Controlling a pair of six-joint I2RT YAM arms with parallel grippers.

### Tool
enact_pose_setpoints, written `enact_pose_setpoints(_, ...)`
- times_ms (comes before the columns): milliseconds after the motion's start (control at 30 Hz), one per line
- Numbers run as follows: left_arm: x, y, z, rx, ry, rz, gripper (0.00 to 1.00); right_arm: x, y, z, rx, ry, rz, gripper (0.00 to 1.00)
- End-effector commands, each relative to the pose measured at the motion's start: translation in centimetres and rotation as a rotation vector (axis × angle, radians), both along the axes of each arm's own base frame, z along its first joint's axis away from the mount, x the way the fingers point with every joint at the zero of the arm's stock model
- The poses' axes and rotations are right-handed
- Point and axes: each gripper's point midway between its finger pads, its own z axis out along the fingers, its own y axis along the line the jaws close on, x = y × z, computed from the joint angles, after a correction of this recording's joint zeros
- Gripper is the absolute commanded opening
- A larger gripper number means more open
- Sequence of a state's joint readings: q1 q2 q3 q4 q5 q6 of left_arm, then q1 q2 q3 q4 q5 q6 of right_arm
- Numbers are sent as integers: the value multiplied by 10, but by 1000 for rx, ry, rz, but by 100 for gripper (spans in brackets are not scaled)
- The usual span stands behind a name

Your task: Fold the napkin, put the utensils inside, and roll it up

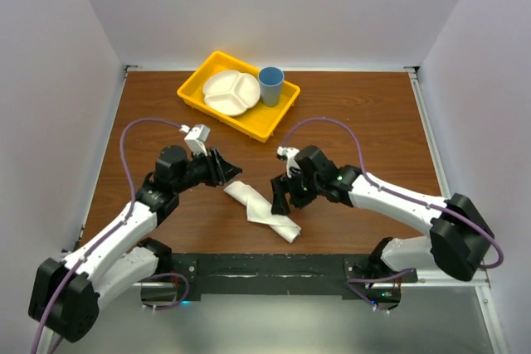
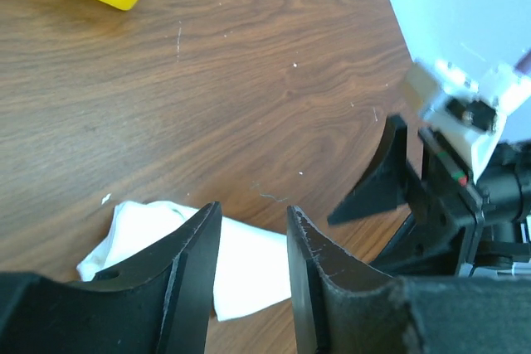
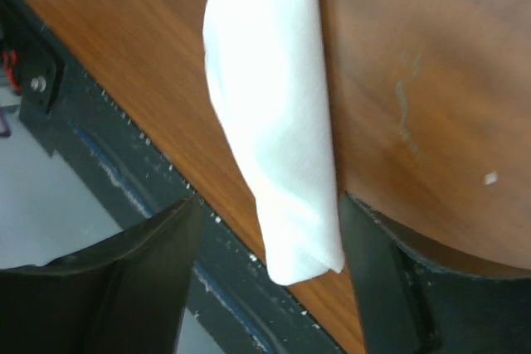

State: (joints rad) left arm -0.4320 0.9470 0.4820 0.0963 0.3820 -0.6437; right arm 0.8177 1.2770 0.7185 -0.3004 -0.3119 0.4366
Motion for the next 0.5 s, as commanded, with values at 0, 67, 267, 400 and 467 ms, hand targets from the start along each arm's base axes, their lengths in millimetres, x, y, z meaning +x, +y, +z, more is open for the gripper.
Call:
enact_pose_setpoints(0, -9, 22, 5, 33, 14, 98, 43, 34, 1, 20, -163, -165, 64, 83)
enact_pose_setpoints(67, -14, 29, 18, 17, -14, 125, 44, 39, 18, 22, -178, -186, 104, 89)
enact_pose_setpoints(267, -22, 43, 41, 42, -62, 165, 45, 41, 52, -9, -310, -222, 230, 98)
enact_pose_setpoints(400, -25, 52, 50, 67, -85, 194, 45, 39, 62, -21, -381, -272, 264, 98)
enact_pose_setpoints(467, -27, 53, 54, 67, -95, 194, 45, 38, 63, -24, -415, -301, 274, 98)
